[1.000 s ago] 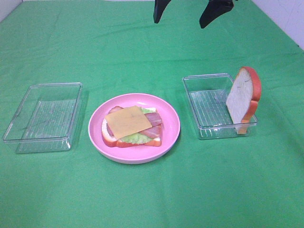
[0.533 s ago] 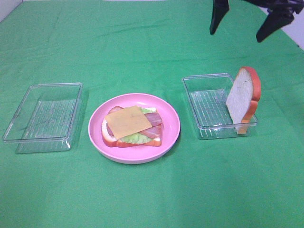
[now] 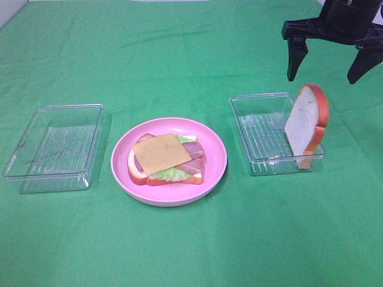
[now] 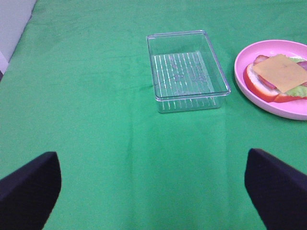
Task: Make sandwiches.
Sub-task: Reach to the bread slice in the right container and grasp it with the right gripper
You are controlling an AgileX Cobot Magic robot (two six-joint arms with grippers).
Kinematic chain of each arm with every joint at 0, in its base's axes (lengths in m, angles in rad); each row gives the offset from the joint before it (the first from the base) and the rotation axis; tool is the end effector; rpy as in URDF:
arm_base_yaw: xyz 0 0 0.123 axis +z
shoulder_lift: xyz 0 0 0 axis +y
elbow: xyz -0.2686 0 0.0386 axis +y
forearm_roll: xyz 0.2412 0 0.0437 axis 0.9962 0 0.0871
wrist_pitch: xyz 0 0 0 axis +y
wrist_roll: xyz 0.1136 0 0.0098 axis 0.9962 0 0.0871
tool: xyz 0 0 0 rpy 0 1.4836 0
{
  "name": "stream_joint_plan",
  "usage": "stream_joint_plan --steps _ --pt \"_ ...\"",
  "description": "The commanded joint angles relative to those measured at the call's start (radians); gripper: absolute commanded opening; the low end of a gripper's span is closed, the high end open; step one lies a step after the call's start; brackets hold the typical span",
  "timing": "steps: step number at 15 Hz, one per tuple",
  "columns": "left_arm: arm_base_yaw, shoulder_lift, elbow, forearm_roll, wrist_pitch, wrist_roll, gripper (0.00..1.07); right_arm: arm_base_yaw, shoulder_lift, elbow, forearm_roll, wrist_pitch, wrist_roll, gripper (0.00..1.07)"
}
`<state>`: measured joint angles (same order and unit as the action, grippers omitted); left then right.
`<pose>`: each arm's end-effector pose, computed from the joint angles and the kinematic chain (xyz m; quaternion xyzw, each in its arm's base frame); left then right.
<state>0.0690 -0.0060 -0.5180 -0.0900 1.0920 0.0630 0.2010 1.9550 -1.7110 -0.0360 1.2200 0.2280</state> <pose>0.0195 -0.0078 0.2660 0.0004 0.8543 -0.0106 0.5197 0.3956 0.0767 0.2298 0.0089 0.9951 0.0036 0.0983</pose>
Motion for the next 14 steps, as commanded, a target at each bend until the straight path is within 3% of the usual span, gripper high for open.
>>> stream_joint_plan --steps 1,10,13,14 --pt "-0.005 -0.011 0.002 -0.001 -0.014 -0.004 0.98 -0.005 0.054 0.004 -0.007 0.112 0.004 0.95" --pt "-0.005 -0.011 0.002 -0.001 -0.014 -0.004 0.98 -0.005 0.17 0.004 -0.025 0.112 -0.013 0.95" --pt "-0.005 -0.011 0.002 -0.001 -0.014 -0.004 0.98 -0.005 0.17 0.004 -0.022 0.112 -0.016 0.89" --pt "-0.005 -0.011 0.002 -0.001 -0.014 -0.004 0.98 -0.005 0.17 0.004 -0.02 0.112 -0.016 0.82"
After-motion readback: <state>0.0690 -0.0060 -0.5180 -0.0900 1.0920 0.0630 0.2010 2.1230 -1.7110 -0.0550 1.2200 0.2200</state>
